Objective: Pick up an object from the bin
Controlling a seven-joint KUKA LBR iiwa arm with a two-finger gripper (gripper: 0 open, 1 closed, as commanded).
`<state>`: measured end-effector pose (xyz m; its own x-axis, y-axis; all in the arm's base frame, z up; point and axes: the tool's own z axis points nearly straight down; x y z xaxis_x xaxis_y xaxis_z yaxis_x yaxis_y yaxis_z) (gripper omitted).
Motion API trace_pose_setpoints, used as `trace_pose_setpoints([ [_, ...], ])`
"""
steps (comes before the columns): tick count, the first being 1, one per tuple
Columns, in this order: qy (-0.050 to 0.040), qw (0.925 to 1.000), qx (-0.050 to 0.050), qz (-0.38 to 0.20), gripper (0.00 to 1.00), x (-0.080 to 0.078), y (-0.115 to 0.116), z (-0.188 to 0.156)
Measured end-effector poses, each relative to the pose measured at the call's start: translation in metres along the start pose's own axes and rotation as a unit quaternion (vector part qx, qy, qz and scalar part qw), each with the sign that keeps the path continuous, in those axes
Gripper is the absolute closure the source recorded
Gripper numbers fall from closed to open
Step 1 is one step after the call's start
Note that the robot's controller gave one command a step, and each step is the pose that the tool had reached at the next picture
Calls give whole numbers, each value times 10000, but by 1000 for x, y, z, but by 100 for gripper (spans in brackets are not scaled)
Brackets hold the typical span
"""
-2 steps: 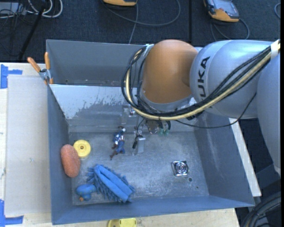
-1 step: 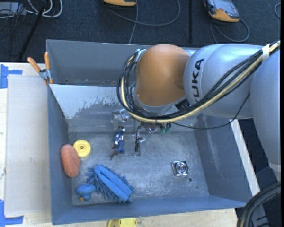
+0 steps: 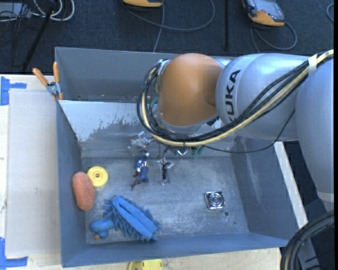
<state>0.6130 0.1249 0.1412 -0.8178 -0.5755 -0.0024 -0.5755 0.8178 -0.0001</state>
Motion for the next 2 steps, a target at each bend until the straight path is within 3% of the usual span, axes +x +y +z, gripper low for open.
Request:
trace_pose_setpoints([
  [1, 25, 9993, -19, -383, 0, 3, -17, 76],
  [2, 12, 9978, -12, -656, 100, 1, -12, 72],
])
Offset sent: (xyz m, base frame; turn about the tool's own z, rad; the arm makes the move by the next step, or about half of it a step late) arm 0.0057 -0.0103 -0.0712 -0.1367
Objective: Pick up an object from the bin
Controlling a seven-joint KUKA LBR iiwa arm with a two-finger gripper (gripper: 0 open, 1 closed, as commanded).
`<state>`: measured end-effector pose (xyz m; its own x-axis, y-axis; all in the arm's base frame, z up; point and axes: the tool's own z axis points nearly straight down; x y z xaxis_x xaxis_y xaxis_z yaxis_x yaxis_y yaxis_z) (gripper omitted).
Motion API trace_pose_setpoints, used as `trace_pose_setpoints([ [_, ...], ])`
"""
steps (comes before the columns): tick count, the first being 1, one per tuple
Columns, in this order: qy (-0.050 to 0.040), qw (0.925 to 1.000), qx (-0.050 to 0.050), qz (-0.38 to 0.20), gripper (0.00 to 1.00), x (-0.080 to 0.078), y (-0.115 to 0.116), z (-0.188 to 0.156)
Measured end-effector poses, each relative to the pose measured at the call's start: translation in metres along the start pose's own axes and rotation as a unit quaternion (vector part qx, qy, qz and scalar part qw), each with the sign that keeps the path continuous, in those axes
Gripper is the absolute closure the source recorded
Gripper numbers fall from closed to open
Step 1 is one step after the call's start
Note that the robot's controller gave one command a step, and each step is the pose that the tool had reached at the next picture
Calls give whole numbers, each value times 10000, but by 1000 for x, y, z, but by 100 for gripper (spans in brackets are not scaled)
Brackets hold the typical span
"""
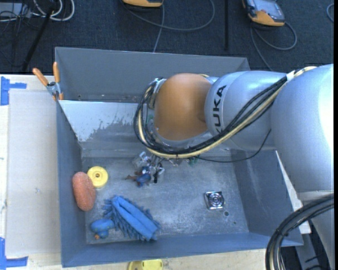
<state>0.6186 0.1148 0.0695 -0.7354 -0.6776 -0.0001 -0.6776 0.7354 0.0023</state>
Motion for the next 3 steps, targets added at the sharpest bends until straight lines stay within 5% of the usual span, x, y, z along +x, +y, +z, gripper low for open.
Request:
trace_pose_setpoints([
  [3, 1, 10000, -1, 10, 100, 0, 0, -5],
])
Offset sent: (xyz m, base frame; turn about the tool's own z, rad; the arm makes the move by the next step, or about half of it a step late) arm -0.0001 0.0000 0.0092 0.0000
